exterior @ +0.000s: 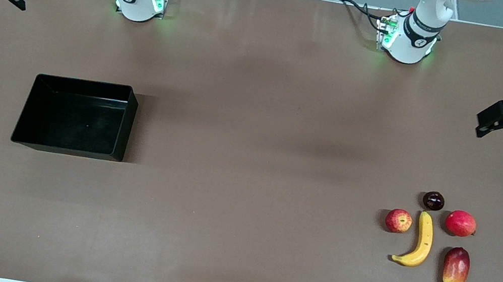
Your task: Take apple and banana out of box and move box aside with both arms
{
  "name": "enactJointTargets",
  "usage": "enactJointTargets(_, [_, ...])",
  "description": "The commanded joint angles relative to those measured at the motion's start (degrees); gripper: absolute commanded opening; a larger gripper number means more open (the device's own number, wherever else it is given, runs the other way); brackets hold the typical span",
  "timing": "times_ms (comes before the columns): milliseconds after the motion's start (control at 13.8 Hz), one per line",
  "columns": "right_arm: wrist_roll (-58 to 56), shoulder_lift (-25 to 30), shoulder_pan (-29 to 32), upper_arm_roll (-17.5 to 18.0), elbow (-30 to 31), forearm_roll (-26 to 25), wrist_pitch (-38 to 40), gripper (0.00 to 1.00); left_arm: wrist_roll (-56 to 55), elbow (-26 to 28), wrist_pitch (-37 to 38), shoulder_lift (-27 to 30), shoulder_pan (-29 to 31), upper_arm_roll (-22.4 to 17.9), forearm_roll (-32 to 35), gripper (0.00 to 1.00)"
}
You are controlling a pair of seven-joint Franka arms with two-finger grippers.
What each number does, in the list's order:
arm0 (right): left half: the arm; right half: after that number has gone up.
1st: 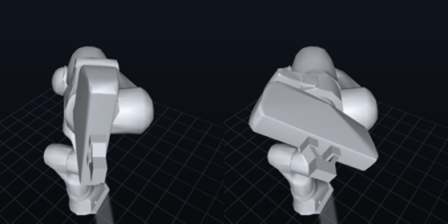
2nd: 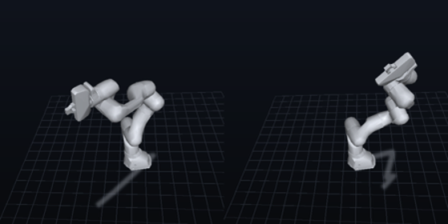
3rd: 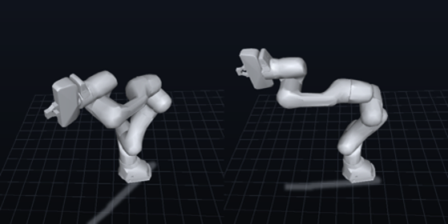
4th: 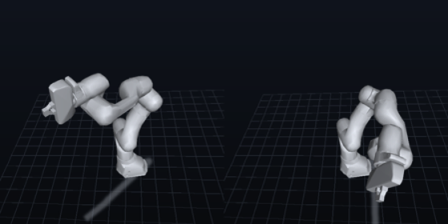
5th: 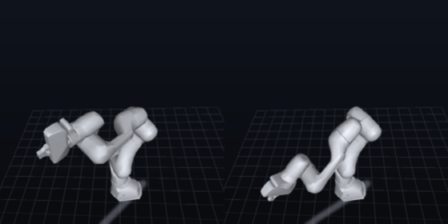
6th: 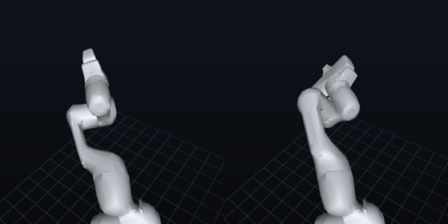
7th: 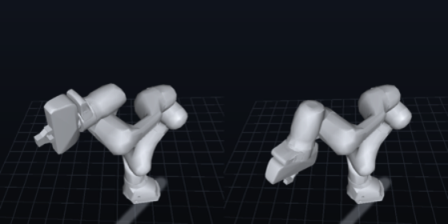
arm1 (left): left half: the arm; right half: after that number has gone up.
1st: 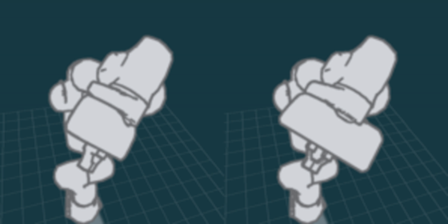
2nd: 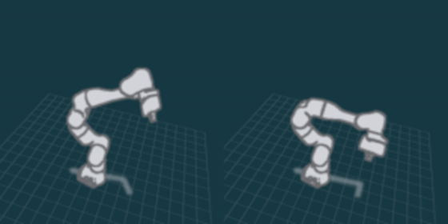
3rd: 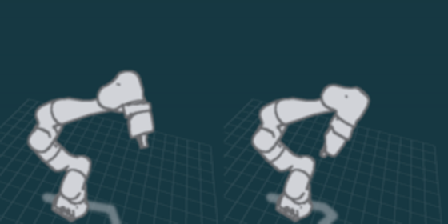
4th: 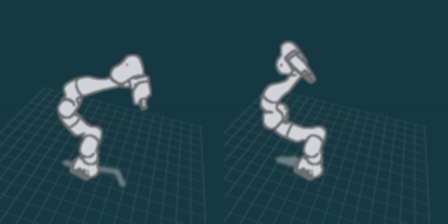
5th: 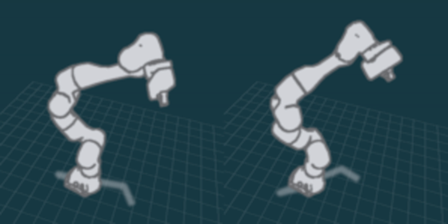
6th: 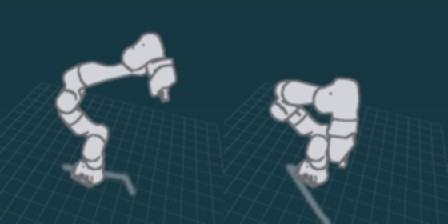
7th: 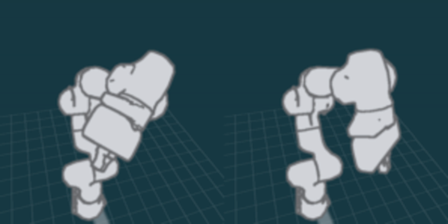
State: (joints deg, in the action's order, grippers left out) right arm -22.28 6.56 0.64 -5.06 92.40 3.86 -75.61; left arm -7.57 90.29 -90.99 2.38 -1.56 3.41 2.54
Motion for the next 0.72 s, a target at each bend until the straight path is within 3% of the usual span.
enactJointTargets(0, [0.7, 1.0, -6.2, -7.1, 1.4, -0.2, -1.0, 1.0, 0.5, 3.0, 0.0, 3.9, -1.2, -0.5, -1.1, 1.0])
enactJointTargets(434, [0.2, 0.3, -8.2, -7.0, 0.6, -0.1, -5.3, 1.0, 0.5, 2.7, 0.4, 4.4, -1.7, -0.9, -1.1, 1.0])
enactJointTargets(651, [-1.0, -1.8, -6.1, -6.8, -2.0, 0.2, -5.4, 1.0, 1.0, 2.4, 0.4, 4.2, -1.8, -1.2, -1.1, 1.0])
